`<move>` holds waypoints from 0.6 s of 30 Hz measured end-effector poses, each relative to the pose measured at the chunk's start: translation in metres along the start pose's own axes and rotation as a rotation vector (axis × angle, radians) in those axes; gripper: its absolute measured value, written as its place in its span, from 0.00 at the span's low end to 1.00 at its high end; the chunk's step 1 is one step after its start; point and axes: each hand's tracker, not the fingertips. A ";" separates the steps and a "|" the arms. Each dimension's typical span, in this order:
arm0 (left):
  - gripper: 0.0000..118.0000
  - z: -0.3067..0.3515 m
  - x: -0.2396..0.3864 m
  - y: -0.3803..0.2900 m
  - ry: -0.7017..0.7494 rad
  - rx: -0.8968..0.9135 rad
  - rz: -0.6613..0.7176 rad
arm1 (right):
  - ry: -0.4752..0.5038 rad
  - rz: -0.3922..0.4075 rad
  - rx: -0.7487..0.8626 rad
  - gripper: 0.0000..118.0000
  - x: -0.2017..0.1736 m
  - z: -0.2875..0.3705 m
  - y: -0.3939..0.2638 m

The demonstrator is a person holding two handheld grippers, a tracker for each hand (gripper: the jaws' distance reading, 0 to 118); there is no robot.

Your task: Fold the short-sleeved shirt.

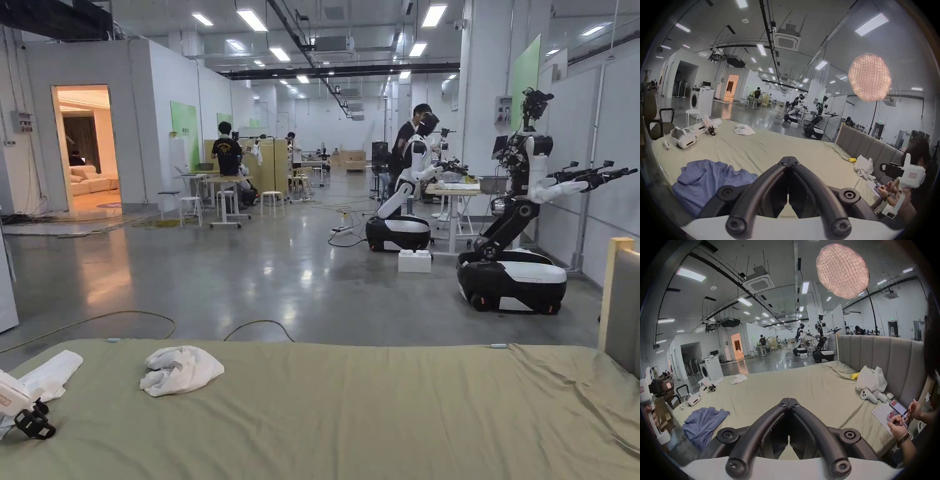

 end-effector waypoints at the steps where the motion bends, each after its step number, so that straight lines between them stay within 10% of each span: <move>1: 0.00 0.000 0.001 0.000 -0.003 -0.001 0.006 | 0.004 0.000 0.004 0.00 0.000 0.002 0.002; 18: 0.00 0.002 0.005 -0.001 0.028 -0.015 -0.082 | 0.006 0.021 0.032 0.00 -0.010 0.011 0.016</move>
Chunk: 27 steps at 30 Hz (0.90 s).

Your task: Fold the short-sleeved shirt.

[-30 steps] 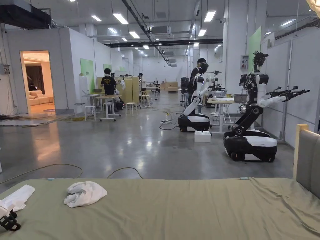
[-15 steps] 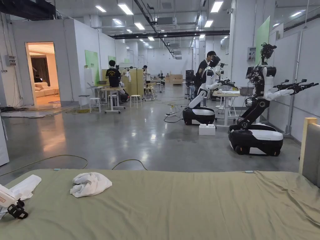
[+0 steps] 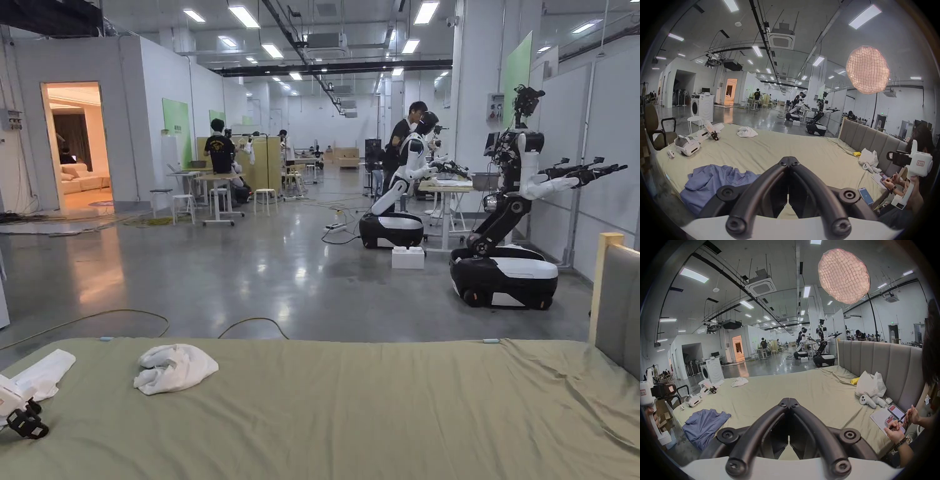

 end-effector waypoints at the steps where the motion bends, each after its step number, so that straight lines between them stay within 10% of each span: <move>1: 0.00 0.000 0.001 0.000 -0.001 -0.001 -0.014 | 0.002 0.004 0.003 0.00 -0.003 0.001 0.001; 13: 0.00 0.001 0.015 -0.001 0.021 -0.019 -0.141 | 0.010 0.047 0.001 0.00 -0.014 0.002 -0.001; 15: 0.00 0.004 0.038 -0.003 0.147 -0.026 -0.398 | -0.021 0.202 0.005 0.00 -0.022 0.001 -0.005; 19: 0.00 0.003 0.081 -0.033 0.322 -0.019 -1.080 | -0.060 0.847 0.066 0.00 -0.059 0.007 -0.031; 22: 0.00 0.005 0.083 -0.043 0.299 -0.016 -1.135 | -0.185 1.210 0.068 0.00 -0.070 0.001 -0.056; 24: 0.00 0.008 0.072 -0.027 0.171 -0.021 -0.784 | -0.133 1.019 0.026 0.00 -0.063 -0.001 -0.050; 27: 0.00 0.010 0.025 -0.001 -0.050 -0.012 -0.059 | -0.005 0.394 0.005 0.00 -0.037 0.005 -0.021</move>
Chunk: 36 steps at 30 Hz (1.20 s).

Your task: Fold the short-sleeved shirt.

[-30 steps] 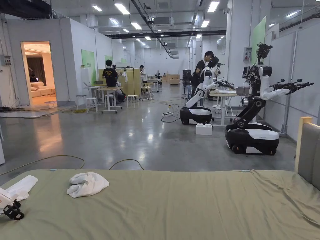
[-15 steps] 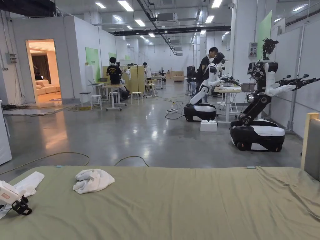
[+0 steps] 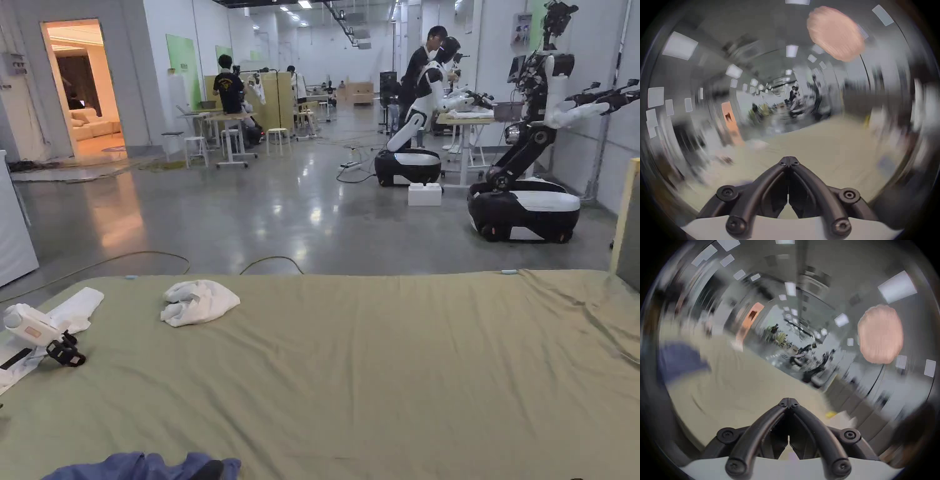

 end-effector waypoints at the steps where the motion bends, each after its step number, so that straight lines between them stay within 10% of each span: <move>1: 0.00 -0.002 -0.018 -0.001 -0.091 0.012 0.212 | 0.040 -0.181 0.011 0.00 0.012 0.001 0.000; 4: 0.00 -0.010 -0.056 -0.018 -0.422 0.030 0.533 | 0.095 -0.520 0.020 0.00 0.041 0.002 -0.007; 9: 0.00 0.003 -0.038 -0.014 -0.098 -0.017 0.151 | 0.007 -0.343 0.005 0.00 0.039 0.002 -0.004; 36: 0.01 0.026 -0.082 -0.016 0.110 -0.007 0.126 | 0.091 -0.388 -0.025 0.00 0.025 0.007 0.000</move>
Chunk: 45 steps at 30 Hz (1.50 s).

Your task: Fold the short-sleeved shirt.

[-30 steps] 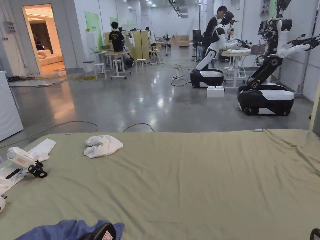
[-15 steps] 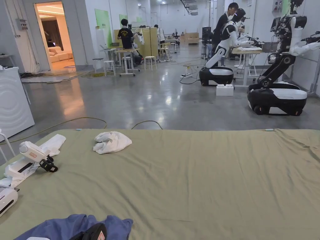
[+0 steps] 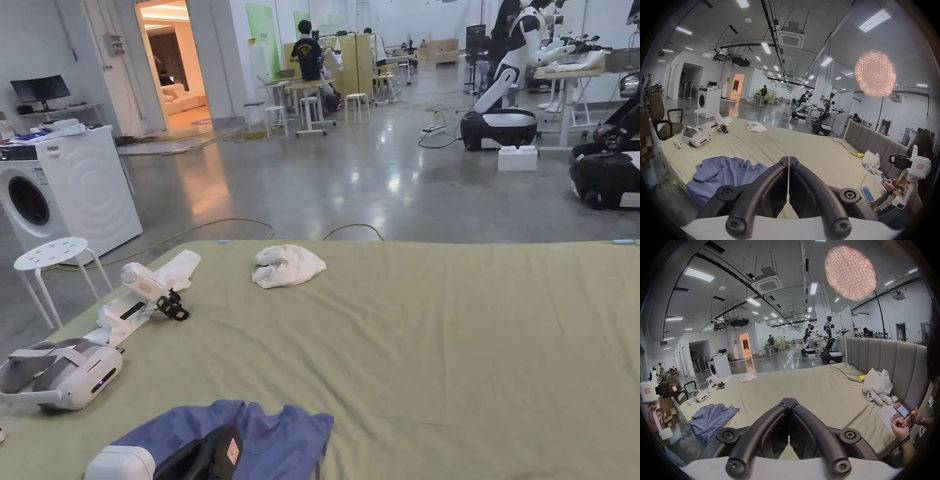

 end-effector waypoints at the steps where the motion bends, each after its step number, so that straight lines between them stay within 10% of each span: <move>1: 0.03 0.000 -0.006 0.000 0.015 -0.010 -0.002 | 0.004 -0.001 -0.005 0.00 0.000 0.000 -0.001; 4: 0.25 -0.009 -0.025 -0.004 0.075 -0.064 -0.026 | 0.015 -0.017 -0.029 0.00 -0.003 -0.005 -0.006; 6: 0.59 -0.025 -0.040 -0.009 0.101 -0.145 -0.031 | 0.028 -0.037 -0.053 0.00 -0.005 -0.011 -0.009; 12: 0.74 -0.116 -0.091 -0.039 0.091 -0.348 0.061 | 0.054 -0.048 -0.118 0.00 -0.017 -0.022 -0.013; 21: 0.70 -0.263 -0.147 -0.102 0.268 -0.634 0.070 | 0.059 -0.011 -0.236 0.00 -0.039 -0.053 -0.026; 27: 0.44 -0.294 -0.162 -0.127 0.295 -0.707 -0.006 | 0.095 -0.141 -0.303 0.00 -0.045 -0.077 -0.044; 30: 0.06 -0.297 -0.155 -0.127 0.306 -0.733 -0.053 | 0.084 -0.153 -0.339 0.00 -0.046 -0.078 -0.056; 37: 0.06 -0.282 -0.169 -0.073 0.210 -0.551 0.258 | 0.073 -0.148 -0.337 0.00 -0.030 -0.049 -0.055; 45: 0.06 -0.333 -0.026 0.003 -0.104 -0.436 0.115 | -0.019 -0.224 -0.242 0.00 -0.004 -0.007 -0.047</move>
